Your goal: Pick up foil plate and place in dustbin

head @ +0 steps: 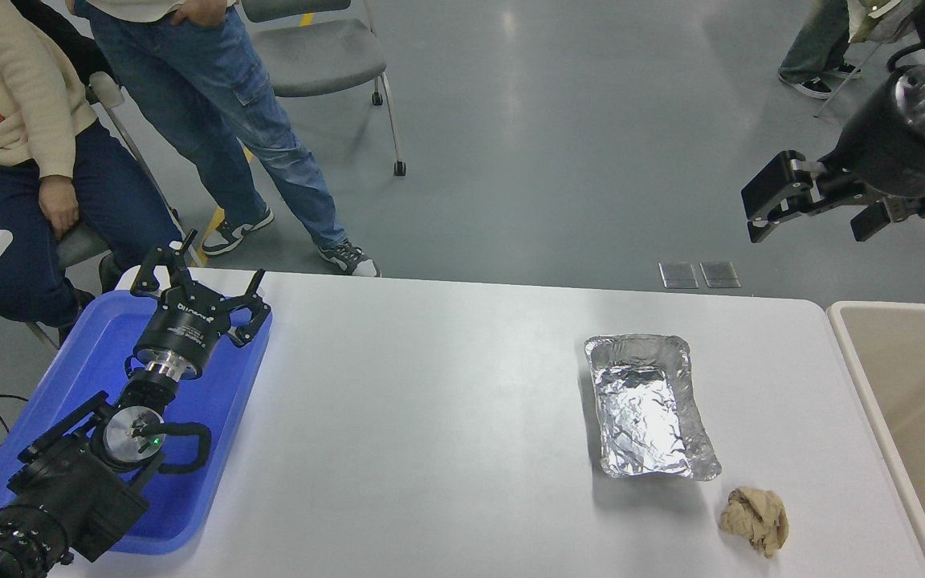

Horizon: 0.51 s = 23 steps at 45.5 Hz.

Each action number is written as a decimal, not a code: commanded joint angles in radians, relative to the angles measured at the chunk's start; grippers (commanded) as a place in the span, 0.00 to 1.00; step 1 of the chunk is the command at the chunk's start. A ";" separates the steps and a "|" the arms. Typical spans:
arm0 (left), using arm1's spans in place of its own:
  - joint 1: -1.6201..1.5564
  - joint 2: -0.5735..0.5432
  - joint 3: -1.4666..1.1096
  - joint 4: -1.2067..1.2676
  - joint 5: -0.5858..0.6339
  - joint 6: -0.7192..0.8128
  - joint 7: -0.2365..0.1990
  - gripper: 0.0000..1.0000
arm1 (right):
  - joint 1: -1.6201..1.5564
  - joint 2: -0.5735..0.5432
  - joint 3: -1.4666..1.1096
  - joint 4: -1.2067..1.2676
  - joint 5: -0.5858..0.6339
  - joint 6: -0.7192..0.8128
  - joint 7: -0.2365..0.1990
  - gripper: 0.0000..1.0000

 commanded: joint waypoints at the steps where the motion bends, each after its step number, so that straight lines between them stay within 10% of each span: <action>1: 0.001 0.000 -0.001 0.000 -0.001 0.000 -0.002 1.00 | 0.008 -0.001 0.002 -0.003 0.000 0.000 0.000 1.00; 23: 0.001 0.000 -0.001 0.000 -0.001 0.000 0.000 1.00 | 0.008 -0.003 0.001 -0.002 -0.002 0.000 0.000 1.00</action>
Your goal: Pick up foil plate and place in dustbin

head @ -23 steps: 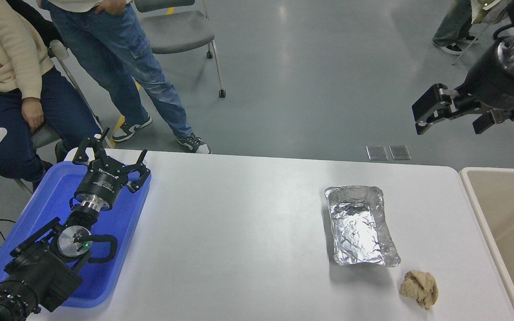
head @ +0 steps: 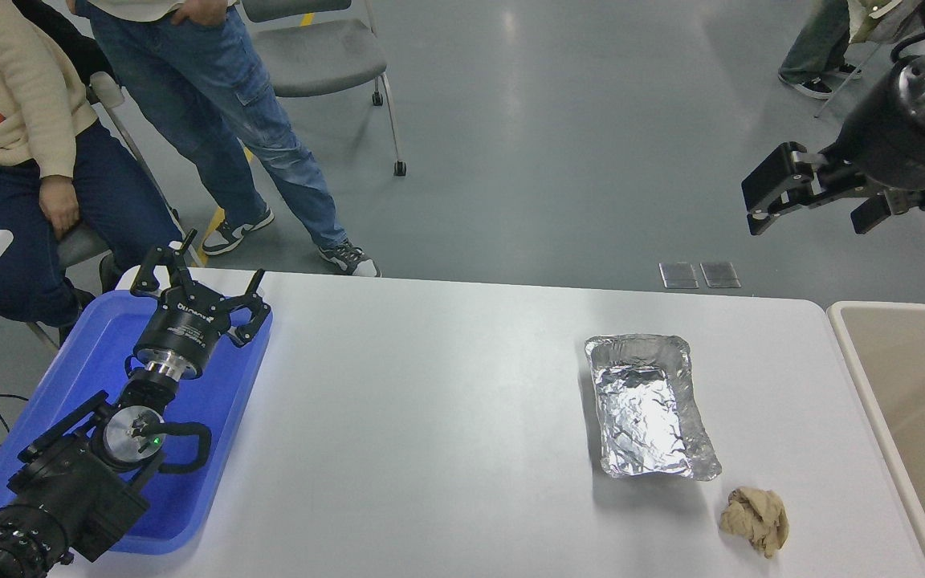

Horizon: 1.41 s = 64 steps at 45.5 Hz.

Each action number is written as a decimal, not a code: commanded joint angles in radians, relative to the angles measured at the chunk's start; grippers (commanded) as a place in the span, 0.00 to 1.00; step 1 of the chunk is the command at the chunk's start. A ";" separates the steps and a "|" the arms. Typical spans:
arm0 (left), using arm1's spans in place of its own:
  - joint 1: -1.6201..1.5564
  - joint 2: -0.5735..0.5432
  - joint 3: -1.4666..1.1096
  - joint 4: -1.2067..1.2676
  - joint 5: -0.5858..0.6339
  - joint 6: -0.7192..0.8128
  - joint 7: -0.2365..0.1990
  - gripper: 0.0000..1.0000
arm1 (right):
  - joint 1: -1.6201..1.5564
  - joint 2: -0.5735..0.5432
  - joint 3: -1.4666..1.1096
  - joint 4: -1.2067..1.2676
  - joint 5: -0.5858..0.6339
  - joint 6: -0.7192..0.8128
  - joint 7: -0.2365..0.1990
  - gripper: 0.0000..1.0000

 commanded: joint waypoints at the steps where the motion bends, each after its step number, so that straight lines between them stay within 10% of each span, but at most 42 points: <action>1: 0.001 0.000 0.000 0.000 0.001 0.000 0.000 1.00 | 0.001 0.000 0.000 0.000 0.000 0.000 0.002 1.00; 64: 0.001 0.000 0.000 0.000 0.001 0.000 0.000 1.00 | -0.212 -0.036 0.057 -0.001 0.005 0.000 0.000 1.00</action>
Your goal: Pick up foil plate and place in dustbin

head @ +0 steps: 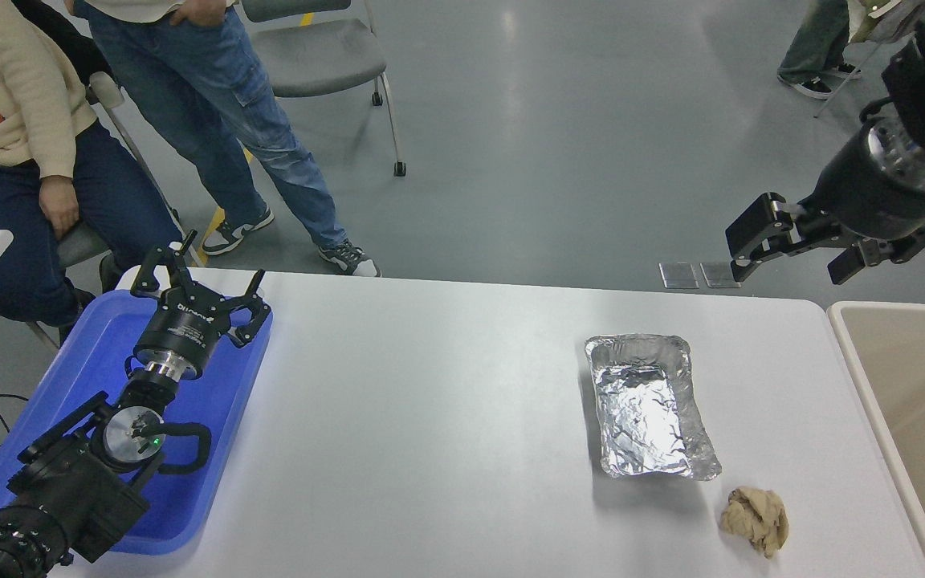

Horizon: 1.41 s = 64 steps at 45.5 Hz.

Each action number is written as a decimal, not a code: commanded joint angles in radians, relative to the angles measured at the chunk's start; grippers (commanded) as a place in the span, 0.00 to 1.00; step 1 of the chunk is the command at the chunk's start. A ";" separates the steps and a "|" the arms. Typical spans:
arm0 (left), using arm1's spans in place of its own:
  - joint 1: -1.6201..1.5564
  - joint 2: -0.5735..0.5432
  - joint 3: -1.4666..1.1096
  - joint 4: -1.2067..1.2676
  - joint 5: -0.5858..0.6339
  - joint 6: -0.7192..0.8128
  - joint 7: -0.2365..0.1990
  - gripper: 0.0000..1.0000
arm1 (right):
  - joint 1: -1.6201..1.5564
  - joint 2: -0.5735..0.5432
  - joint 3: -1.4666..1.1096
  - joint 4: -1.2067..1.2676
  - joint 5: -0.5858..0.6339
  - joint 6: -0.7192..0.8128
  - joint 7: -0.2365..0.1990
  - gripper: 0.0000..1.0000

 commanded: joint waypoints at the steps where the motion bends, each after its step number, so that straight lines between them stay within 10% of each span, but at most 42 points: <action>1: -0.001 0.000 0.001 0.000 0.001 0.000 0.000 1.00 | -0.075 -0.007 0.005 0.001 -0.001 0.000 -0.001 1.00; 20: -0.001 0.000 -0.001 0.000 -0.001 0.000 0.000 1.00 | -0.304 0.010 0.038 -0.036 -0.030 -0.353 0.001 1.00; 36: -0.001 0.000 -0.001 0.000 -0.001 0.000 0.000 1.00 | -0.571 0.032 0.203 -0.177 -0.262 -0.367 -0.001 1.00; 64: -0.001 0.000 -0.001 0.000 0.001 0.000 0.000 1.00 | -0.953 0.114 0.334 -0.481 -0.248 -0.468 -0.002 1.00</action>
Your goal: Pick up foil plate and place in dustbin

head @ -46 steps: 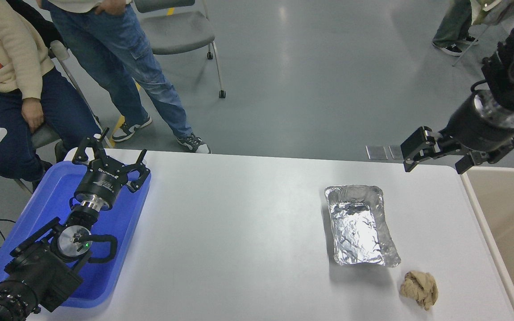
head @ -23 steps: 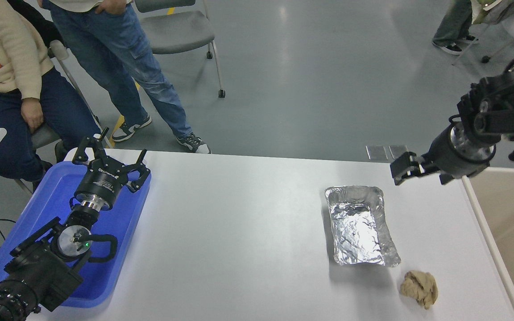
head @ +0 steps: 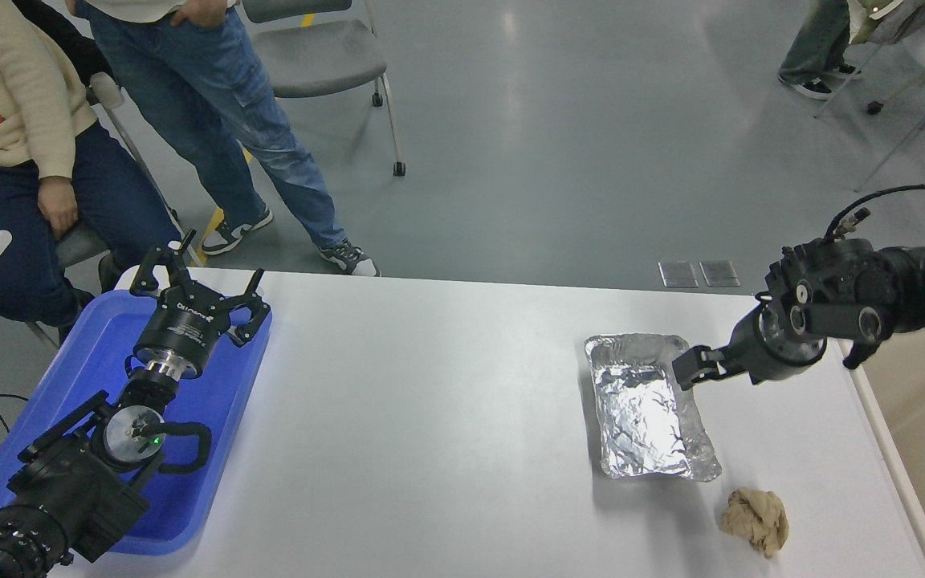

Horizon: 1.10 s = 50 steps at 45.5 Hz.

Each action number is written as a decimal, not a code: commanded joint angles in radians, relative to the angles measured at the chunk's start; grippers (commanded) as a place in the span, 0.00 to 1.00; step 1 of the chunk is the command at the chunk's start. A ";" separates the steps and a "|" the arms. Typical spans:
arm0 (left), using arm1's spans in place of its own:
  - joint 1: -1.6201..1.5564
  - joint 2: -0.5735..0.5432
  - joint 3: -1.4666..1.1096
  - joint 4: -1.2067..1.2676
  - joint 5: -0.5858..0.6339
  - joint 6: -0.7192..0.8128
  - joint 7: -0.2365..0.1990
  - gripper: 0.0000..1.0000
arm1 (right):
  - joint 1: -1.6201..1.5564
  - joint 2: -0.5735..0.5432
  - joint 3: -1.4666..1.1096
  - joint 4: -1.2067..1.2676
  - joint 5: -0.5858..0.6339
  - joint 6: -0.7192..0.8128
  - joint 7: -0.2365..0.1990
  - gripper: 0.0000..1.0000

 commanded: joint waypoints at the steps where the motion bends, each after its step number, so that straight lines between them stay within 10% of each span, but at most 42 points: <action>1: 0.000 0.000 0.000 0.000 0.001 0.000 0.000 1.00 | -0.124 0.036 0.045 -0.081 -0.001 -0.051 0.000 1.00; 22: 0.000 0.000 0.000 0.000 0.001 0.000 0.000 1.00 | -0.261 0.033 0.116 -0.183 -0.003 -0.174 0.000 0.85; 33: 0.000 0.000 0.000 0.000 0.001 0.000 0.000 1.00 | -0.272 0.029 0.111 -0.173 -0.001 -0.160 -0.002 0.00; 50: 0.000 0.000 0.000 0.000 0.001 0.000 0.000 1.00 | -0.262 -0.001 0.111 -0.144 0.051 -0.125 -0.002 0.00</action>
